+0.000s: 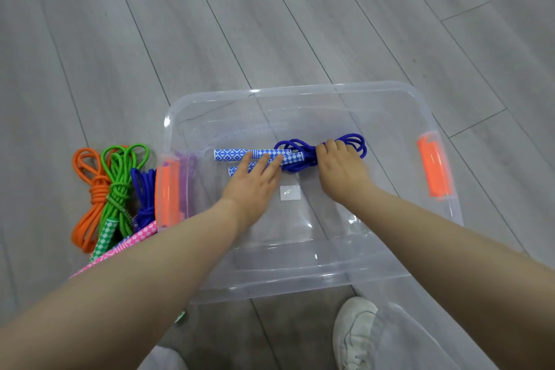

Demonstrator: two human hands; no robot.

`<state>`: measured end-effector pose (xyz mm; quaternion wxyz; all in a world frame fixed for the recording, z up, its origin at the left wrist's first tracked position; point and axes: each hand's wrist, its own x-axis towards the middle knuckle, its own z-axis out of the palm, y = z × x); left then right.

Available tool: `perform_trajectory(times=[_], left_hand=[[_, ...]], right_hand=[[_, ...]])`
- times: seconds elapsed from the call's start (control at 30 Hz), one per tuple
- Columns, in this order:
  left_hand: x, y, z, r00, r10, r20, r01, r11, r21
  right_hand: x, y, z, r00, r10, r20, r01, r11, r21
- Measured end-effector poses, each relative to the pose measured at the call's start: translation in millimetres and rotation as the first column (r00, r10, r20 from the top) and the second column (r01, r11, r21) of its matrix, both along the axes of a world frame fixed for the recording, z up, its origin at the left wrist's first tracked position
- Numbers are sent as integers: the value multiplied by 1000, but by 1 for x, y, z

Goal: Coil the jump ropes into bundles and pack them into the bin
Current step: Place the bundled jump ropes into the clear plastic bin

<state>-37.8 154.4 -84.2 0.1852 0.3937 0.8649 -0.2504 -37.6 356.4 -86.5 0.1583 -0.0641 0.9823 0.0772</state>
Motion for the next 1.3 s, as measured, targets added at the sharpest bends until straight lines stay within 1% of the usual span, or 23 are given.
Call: perform_trajectory(times=[0.07,0.17,0.27,0.4,0.47,0.53,0.57,0.63,0.7,0.77,0.8,0.83,0.9,0.97,1.0,1.07,1.13,1.2,1.3], left_hand=[[2,1,1,1000,11,4,-11,999,-31],[-2,0,2,997,62,38,-59,995,-74],[-7,0,3,995,77,56,-72,993,-95],[-9,2,5,985,136,107,-131,990,-56],[-8,0,11,980,163,116,-160,986,-39],[0,-3,21,980,168,111,-166,986,-26],[6,-4,27,980,164,114,-164,986,-7],[19,-9,42,982,147,115,-157,984,85],[27,-20,57,988,133,74,-147,954,260],[30,-36,72,991,130,-17,-109,890,444],[29,-44,77,987,155,-36,-114,845,522],[27,-54,82,980,196,-23,-144,795,590],[22,-73,94,951,308,13,-222,655,723],[15,-96,106,903,429,34,-255,471,845],[13,-109,108,876,478,55,-267,387,883],[9,-138,104,811,572,121,-320,261,911],[8,-164,90,714,673,195,-401,164,901],[10,-192,73,600,757,260,-500,101,860],[16,-226,50,438,837,327,-651,44,758]], right_hand=[[1,0,-1,1000,-5,7,5,1000,-16],[10,-3,-4,995,-54,84,62,994,-87],[15,-5,-3,986,-74,149,95,986,-140],[4,1,9,965,-77,252,115,983,-142],[4,3,16,969,-55,241,89,987,-132],[10,3,23,981,-20,195,45,991,-124],[14,1,27,985,4,170,17,992,-122],[21,-5,34,991,69,115,-53,989,-140],[23,-15,46,991,124,53,-111,974,-199],[22,-30,60,985,170,-18,-168,939,-299],[21,-39,67,981,181,-67,-193,915,-355],[20,-47,75,977,179,-114,-210,892,-399],[16,-64,92,969,160,-189,-231,859,-458],[13,-79,107,953,165,-255,-275,826,-492],[12,-86,113,944,179,-278,-301,811,-502],[10,-104,123,925,220,-311,-358,780,-513],[6,-125,130,907,258,-334,-405,756,-515],[2,-151,134,888,303,-347,-450,733,-510],[-5,-191,134,843,418,-338,-536,707,-461]])
